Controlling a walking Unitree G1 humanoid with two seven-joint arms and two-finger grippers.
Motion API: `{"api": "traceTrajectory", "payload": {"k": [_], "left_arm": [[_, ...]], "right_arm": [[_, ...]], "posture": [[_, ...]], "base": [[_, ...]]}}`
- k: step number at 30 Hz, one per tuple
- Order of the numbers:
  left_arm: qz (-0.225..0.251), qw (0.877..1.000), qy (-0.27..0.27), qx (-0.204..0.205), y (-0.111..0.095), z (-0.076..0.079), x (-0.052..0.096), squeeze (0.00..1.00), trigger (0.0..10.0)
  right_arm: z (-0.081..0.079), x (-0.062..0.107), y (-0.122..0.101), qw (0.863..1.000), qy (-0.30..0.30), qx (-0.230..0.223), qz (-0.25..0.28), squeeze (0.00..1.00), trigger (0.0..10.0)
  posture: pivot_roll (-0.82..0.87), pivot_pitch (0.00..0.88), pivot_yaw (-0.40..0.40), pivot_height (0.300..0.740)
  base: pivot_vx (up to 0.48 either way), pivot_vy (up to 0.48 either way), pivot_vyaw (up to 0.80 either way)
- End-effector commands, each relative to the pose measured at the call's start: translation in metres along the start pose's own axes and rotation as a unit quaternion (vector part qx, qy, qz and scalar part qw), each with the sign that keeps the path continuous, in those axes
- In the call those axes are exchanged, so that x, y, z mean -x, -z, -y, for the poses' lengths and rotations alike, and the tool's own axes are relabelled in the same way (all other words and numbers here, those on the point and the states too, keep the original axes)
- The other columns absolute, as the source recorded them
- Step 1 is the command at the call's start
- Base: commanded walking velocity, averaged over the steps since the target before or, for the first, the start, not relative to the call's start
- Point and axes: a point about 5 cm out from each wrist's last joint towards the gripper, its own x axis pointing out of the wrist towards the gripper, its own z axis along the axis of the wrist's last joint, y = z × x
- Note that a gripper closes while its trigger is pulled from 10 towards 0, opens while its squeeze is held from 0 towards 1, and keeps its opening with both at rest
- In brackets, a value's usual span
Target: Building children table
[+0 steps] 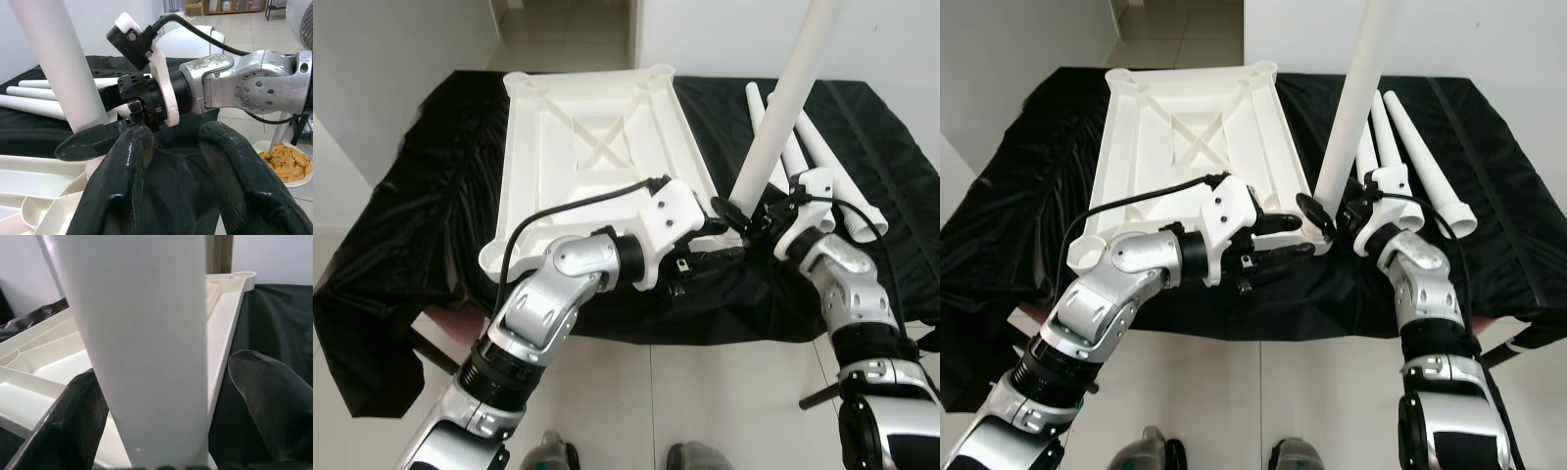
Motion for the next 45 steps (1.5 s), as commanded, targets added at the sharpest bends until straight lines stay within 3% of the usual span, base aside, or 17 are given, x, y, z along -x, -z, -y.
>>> {"api": "traceTrajectory", "payload": {"k": [1,2,3,6,7,9,10,18,19,20,21,26,32,35,45], "left_arm": [[0.0,1.0,-0.009,-0.01,-0.002,-0.002,0.0,0.0,10.0],[0.0,1.0,-0.009,-0.01,-0.002,-0.001,0.0,0.0,10.0],[-0.001,1.0,-0.009,-0.009,-0.002,-0.001,0.0,0.0,10.0],[-0.001,1.0,-0.009,-0.009,-0.002,-0.001,0.0,0.0,10.0],[0.0,1.0,-0.009,-0.009,-0.002,-0.001,0.0,0.0,10.0],[0.0,1.0,-0.009,-0.009,-0.002,-0.001,0.0,0.0,10.0],[-0.001,1.0,-0.009,-0.009,-0.002,-0.001,0.0,0.0,10.0],[-0.002,1.0,-0.01,-0.007,-0.002,-0.001,0.002,0.0,10.0],[-0.002,1.0,-0.01,-0.007,-0.002,-0.001,0.002,0.0,10.0],[-0.002,1.0,-0.01,-0.007,-0.002,-0.001,0.002,0.0,10.0],[-0.002,1.0,-0.01,-0.006,-0.002,0.0,0.002,0.0,10.0],[-0.002,1.0,-0.009,-0.006,-0.002,0.0,0.001,0.0,10.0],[-0.001,1.0,-0.007,-0.005,-0.002,0.0,0.001,0.0,10.0],[-0.001,1.0,-0.007,-0.005,-0.002,0.0,0.001,0.0,10.0],[0.0,1.0,-0.004,-0.004,-0.002,0.001,0.0,0.0,10.0]], "right_arm": [[0.001,0.0,0.002,1.0,-0.007,0.001,-0.006,0.0,8.6],[0.002,-0.001,0.003,1.0,-0.011,0.0,-0.007,0.0,3.3],[0.004,-0.001,0.003,1.0,-0.013,-0.001,-0.008,0.0,2.5],[0.004,-0.001,0.003,1.0,-0.013,-0.001,-0.008,0.0,2.5],[0.005,-0.002,0.003,1.0,-0.016,0.0,-0.009,0.0,0.9],[0.005,-0.002,0.003,1.0,-0.016,0.0,-0.009,0.0,0.9],[0.006,-0.002,0.004,1.0,-0.023,-0.002,-0.011,0.0,0.0],[0.001,-0.001,0.009,0.999,-0.036,-0.01,-0.006,0.0,0.0],[0.0,-0.001,0.009,0.999,-0.034,-0.01,-0.005,0.0,4.2],[0.0,-0.001,0.009,0.999,-0.034,-0.01,-0.005,0.0,4.2],[0.0,-0.002,0.008,1.0,-0.028,-0.012,-0.003,0.0,10.0],[-0.001,-0.005,0.005,1.0,-0.007,-0.024,0.002,0.0,10.0],[0.005,-0.009,0.0,0.996,0.087,-0.022,0.005,0.0,10.0],[0.005,-0.009,-0.001,0.994,0.104,-0.02,0.006,0.0,10.0],[-0.013,-0.013,-0.002,0.974,0.219,-0.048,0.021,0.0,10.0]], "posture": [[-0.05,0.046,0.048,0.74],[-0.05,0.047,0.047,0.74],[-0.05,0.047,0.047,0.74],[-0.05,0.047,0.047,0.74],[-0.05,0.049,0.047,0.74],[-0.05,0.049,0.047,0.74],[-0.05,0.051,0.046,0.74],[-0.04,0.063,0.048,0.74],[-0.04,0.063,0.048,0.74],[-0.04,0.063,0.048,0.74],[-0.05,0.065,0.048,0.74],[-0.05,0.068,0.049,0.74],[-0.05,0.068,0.048,0.74],[-0.05,0.068,0.048,0.74],[-0.06,0.066,0.046,0.74]], "base": [[0.0,0.0,0.0],[0.0,0.0,0.0],[0.0,0.0,0.0],[0.0,0.0,0.0],[0.0,0.0,0.0],[0.0,0.0,0.0],[0.0,0.0,0.0],[0.0,0.0,0.0],[0.0,0.0,0.0],[0.0,0.0,0.0],[0.0,0.0,0.0],[0.0,0.0,0.0],[0.0,0.0,0.0],[0.0,0.0,0.0],[0.0,0.0,0.0]]}}
